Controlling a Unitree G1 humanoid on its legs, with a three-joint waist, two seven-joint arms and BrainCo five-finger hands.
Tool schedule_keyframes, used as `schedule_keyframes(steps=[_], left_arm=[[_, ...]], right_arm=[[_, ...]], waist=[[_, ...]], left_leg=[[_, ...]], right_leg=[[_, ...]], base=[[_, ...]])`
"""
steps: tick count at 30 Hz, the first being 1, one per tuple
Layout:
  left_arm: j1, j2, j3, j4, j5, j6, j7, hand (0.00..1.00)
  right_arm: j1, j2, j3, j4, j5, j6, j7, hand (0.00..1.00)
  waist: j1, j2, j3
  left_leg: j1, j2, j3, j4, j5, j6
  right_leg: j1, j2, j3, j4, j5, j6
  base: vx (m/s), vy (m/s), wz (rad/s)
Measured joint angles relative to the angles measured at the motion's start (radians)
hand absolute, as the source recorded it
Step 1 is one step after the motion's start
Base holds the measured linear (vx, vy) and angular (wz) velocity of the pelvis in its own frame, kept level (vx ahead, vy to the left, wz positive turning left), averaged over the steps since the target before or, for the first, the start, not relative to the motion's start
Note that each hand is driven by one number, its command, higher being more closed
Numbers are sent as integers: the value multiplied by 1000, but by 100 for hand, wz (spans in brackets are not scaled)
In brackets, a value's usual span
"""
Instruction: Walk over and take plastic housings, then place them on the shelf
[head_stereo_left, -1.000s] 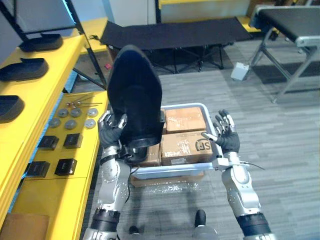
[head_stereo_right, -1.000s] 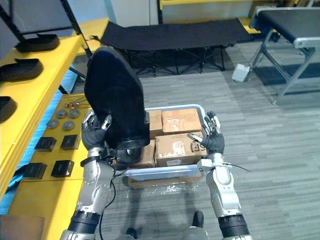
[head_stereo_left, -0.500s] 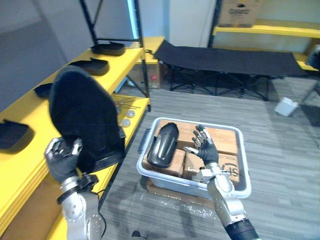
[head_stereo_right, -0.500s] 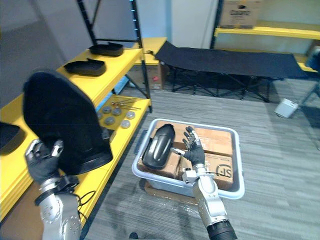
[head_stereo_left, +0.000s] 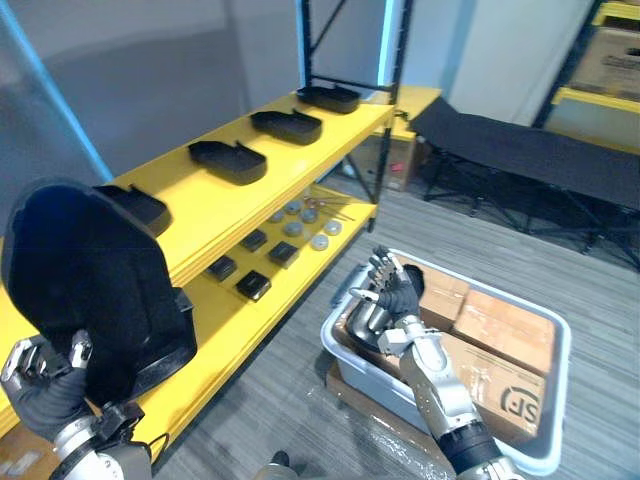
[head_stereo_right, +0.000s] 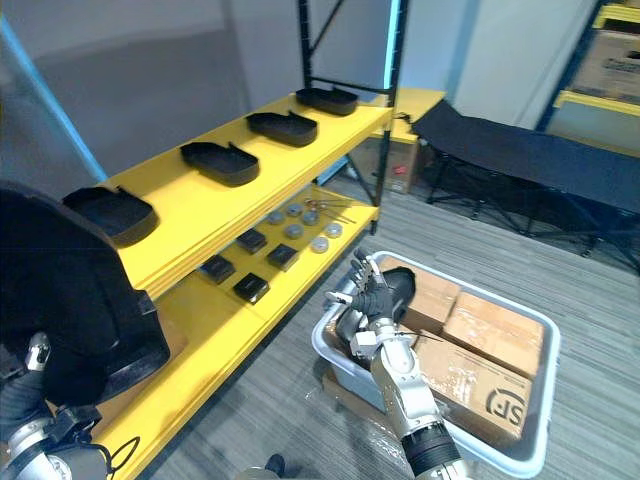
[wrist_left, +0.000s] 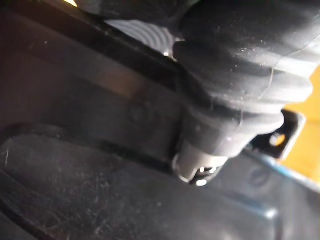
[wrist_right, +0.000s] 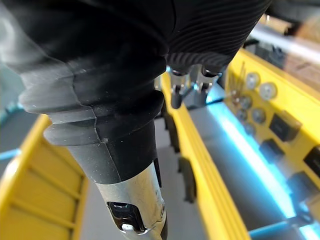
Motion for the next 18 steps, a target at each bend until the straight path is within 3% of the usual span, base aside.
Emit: schedule_keyframes(steps=[3,7,9,10,11,12,13,18], left_arm=[[12,0,0,0,-33,-1,-13,100],[-40,10,-58,1,-52,0,-53,100],[-39,10,-82,6,-54,0,-64,100],[-44,11,-89,24,-53,4,-91,100],[-48,12,-98,33,-53,4,-100,100],[-54,12,-121,50,-54,4,-109,100],[-56,12,-151,64,-53,4,-113,100],[-59,12,-166,71,-54,5,-76,100]], right_arm=[[0,0,-4,0,0,-2,1,0],[9,7,-70,-2,1,-4,-19,0],[22,7,-83,-12,1,-4,-17,0],[39,7,-99,-33,0,-4,-17,0],[50,1,-105,-49,-1,-5,-17,0],[63,-10,-109,-58,-1,-10,-17,0],[68,-32,-115,-58,0,-10,-15,0],[58,0,-102,-58,1,-51,34,0]], waist=[[0,-8,13],[-20,-32,66],[-33,-25,78],[-63,-15,98],[-76,-9,105],[-91,-1,113],[-90,14,114],[-83,-2,149]], left_leg=[[0,-11,-25,0,3,2],[-16,-26,-123,8,23,-1],[-34,-22,-84,10,27,45],[-51,12,87,38,28,133],[-58,29,151,64,37,142],[-71,48,218,89,65,130],[-70,43,226,90,89,87],[-56,39,265,86,91,71]], right_leg=[[1,-20,-7,54,-35,3],[14,-27,82,159,-160,4],[27,-27,54,187,-185,5],[62,-24,12,190,-184,10],[75,-23,12,195,-183,11],[87,-22,16,207,-187,13],[89,-32,31,221,-199,17],[75,-49,98,217,-218,28]], base=[[1,8,33],[-43,-49,68],[-79,-61,73],[-86,-18,97],[-63,26,116],[-29,77,80],[-21,80,51],[-61,40,-15]])
